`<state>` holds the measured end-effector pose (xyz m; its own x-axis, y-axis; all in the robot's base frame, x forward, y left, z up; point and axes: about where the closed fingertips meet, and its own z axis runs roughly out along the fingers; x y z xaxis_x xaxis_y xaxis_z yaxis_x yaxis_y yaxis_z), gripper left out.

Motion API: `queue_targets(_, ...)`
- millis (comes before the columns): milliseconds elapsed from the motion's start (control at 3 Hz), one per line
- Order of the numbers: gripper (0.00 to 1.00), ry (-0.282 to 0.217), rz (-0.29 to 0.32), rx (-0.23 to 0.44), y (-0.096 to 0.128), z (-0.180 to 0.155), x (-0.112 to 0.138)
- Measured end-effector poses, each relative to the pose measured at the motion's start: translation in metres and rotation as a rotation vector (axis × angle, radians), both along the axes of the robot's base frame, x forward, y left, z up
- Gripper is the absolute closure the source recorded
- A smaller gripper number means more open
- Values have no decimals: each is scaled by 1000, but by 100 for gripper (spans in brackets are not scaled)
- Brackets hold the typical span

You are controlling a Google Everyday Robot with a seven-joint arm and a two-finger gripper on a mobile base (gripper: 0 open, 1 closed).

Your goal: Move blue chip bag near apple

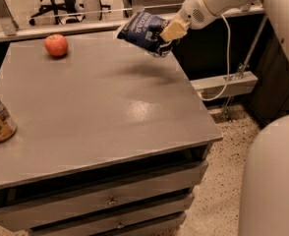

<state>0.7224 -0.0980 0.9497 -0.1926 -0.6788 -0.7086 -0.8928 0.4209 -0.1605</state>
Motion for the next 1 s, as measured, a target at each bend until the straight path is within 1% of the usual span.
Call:
queue_targets(333, 100, 13, -41, 28, 26, -5, 40)
queue_targets(667, 100, 38, -75, 78, 68, -14, 77)
queue_targets(1000, 100, 39, -75, 78, 68, -14, 77)
